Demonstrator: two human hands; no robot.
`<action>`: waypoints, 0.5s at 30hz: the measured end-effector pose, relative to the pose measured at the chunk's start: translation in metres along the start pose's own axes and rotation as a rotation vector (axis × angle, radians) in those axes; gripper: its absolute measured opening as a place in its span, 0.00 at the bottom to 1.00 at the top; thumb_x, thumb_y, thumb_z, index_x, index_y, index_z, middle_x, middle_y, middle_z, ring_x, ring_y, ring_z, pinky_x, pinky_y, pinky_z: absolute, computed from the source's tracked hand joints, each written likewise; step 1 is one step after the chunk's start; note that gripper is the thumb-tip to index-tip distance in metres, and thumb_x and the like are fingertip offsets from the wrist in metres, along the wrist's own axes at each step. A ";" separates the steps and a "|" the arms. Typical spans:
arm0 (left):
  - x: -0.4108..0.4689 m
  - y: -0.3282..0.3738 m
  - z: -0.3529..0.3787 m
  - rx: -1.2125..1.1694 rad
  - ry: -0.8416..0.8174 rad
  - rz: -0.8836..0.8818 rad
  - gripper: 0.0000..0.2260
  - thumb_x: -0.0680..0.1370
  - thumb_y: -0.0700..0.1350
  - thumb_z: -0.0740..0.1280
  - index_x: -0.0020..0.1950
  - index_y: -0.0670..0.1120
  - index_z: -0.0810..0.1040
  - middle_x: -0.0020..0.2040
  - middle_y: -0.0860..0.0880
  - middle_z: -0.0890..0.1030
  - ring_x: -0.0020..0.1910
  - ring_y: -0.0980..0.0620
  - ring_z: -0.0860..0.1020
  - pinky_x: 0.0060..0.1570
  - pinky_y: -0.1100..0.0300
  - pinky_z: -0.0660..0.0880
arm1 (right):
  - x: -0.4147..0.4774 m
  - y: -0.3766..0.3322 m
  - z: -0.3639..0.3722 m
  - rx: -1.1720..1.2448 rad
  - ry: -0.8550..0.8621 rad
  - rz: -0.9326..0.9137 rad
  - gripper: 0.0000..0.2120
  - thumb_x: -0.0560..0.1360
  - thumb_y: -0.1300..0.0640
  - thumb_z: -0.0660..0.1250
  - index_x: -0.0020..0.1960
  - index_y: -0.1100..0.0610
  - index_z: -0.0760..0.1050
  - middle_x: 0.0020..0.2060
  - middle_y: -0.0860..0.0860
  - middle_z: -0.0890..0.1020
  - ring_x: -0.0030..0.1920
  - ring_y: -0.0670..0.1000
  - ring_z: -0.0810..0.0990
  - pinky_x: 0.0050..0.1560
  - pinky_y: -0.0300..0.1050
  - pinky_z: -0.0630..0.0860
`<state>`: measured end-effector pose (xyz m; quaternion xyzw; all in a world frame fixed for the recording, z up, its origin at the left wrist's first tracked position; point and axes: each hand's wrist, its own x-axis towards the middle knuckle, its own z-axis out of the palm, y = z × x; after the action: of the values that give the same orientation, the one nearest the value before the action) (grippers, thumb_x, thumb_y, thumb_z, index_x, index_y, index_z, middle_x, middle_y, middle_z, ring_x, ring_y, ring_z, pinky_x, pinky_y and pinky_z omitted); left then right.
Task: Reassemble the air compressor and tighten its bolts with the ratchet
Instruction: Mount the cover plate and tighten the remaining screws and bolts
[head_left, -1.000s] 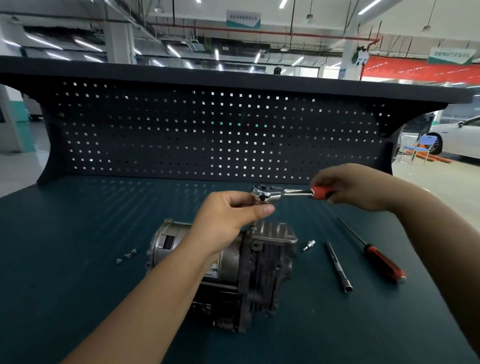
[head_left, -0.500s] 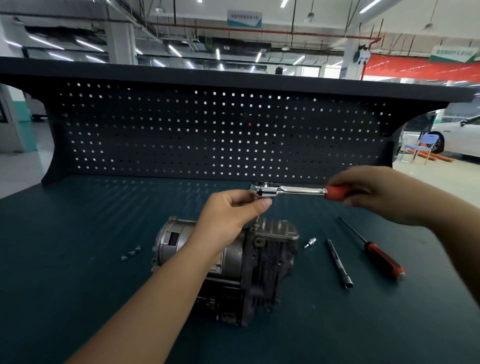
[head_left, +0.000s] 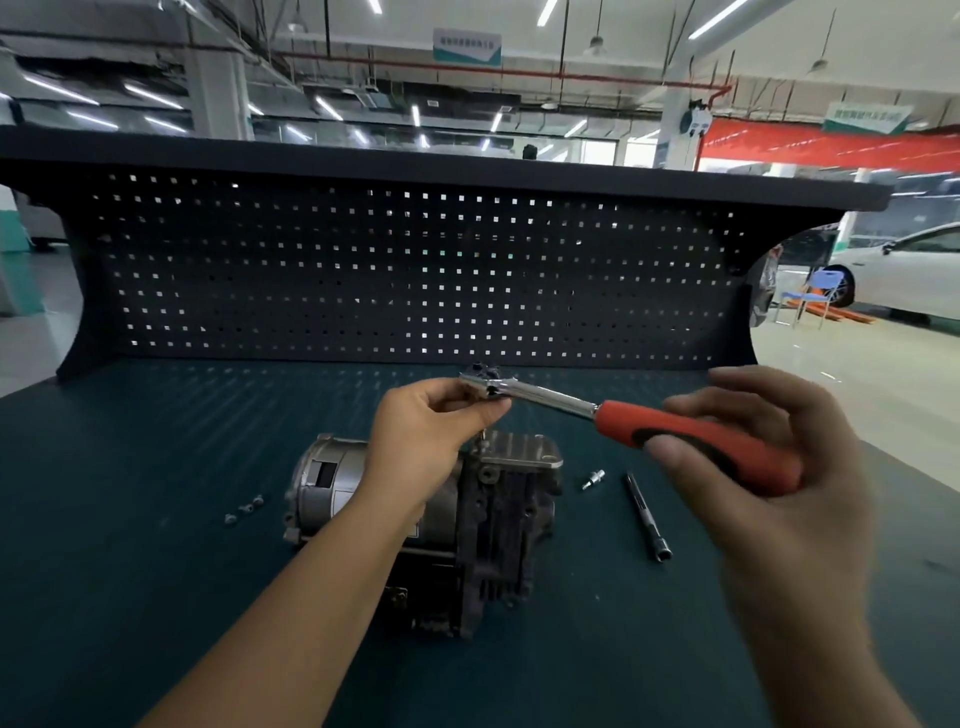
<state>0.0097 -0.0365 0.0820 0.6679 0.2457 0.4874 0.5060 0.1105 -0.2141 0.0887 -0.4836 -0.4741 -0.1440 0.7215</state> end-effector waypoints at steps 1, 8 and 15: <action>0.000 0.001 -0.001 -0.027 -0.020 -0.008 0.05 0.68 0.43 0.76 0.40 0.50 0.84 0.37 0.55 0.85 0.38 0.62 0.82 0.38 0.74 0.74 | -0.002 0.012 0.009 0.253 0.100 0.117 0.17 0.64 0.57 0.75 0.50 0.48 0.74 0.42 0.45 0.84 0.44 0.43 0.81 0.48 0.33 0.76; 0.005 0.002 -0.003 -0.014 -0.137 -0.019 0.05 0.68 0.44 0.76 0.41 0.53 0.84 0.40 0.57 0.85 0.41 0.63 0.82 0.37 0.77 0.72 | 0.036 0.092 0.056 0.824 0.250 0.795 0.22 0.81 0.40 0.50 0.57 0.56 0.70 0.47 0.50 0.86 0.48 0.46 0.82 0.54 0.45 0.72; 0.014 -0.003 -0.011 0.000 -0.221 0.009 0.09 0.62 0.56 0.72 0.38 0.56 0.85 0.42 0.56 0.85 0.44 0.62 0.82 0.41 0.75 0.73 | 0.042 0.114 0.085 0.524 -0.322 0.672 0.20 0.70 0.44 0.62 0.53 0.56 0.77 0.49 0.53 0.85 0.52 0.52 0.83 0.54 0.47 0.74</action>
<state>0.0059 -0.0188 0.0850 0.7187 0.1855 0.4132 0.5275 0.1612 -0.0768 0.0663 -0.4280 -0.4175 0.2998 0.7434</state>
